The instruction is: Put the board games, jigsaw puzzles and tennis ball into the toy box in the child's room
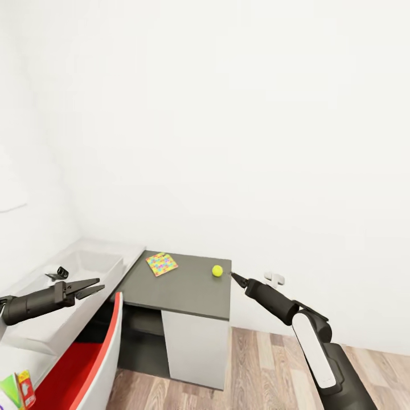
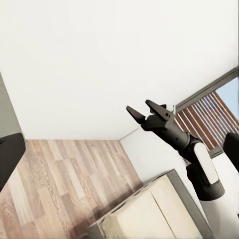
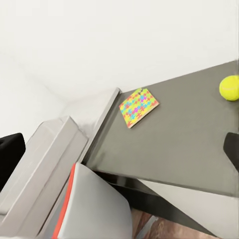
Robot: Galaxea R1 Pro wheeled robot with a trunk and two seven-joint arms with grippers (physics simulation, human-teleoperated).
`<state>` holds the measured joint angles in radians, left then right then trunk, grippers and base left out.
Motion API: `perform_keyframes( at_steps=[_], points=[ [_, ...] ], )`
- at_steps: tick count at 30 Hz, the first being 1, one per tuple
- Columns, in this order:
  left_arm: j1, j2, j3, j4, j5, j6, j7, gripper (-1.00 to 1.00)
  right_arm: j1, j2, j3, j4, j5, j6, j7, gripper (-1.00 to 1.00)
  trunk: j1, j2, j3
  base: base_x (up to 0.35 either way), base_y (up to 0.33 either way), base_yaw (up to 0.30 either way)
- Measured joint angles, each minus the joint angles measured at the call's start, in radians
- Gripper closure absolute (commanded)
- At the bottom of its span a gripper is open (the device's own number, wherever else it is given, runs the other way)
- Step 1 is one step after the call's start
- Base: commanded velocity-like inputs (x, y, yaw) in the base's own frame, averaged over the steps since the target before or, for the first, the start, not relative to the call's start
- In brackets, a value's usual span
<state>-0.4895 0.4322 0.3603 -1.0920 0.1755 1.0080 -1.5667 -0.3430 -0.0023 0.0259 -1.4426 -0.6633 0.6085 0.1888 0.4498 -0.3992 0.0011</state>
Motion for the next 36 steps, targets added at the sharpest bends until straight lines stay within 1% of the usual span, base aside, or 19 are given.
perform_keyframes(
  at_steps=[18, 24, 36],
  points=[
    [0.0, -0.001, 0.0, 0.0, 0.0, 0.0, 0.0, -1.0, 0.0, -0.001, -0.002, 0.005, -0.001, 0.0, 0.0, -1.0, 0.0, 0.0, 0.0, -0.124, 0.0, -0.28],
    [0.0, -0.001, 0.0, 0.0, 0.0, 0.0, 0.0, -1.0, 0.0, 0.0, -0.03, 0.007, -0.002, -0.001, 0.0, -1.0, 0.0, 0.0, 0.0, -0.107, 0.0, -0.28],
    [0.0, -0.002, 0.0, 0.0, 0.0, 0.0, 0.0, -1.0, 0.0, -0.001, -0.037, 0.007, -0.001, -0.002, 0.0, -1.0, 0.0, 0.0, 0.0, -0.107, 0.0, -0.281]
  ],
)
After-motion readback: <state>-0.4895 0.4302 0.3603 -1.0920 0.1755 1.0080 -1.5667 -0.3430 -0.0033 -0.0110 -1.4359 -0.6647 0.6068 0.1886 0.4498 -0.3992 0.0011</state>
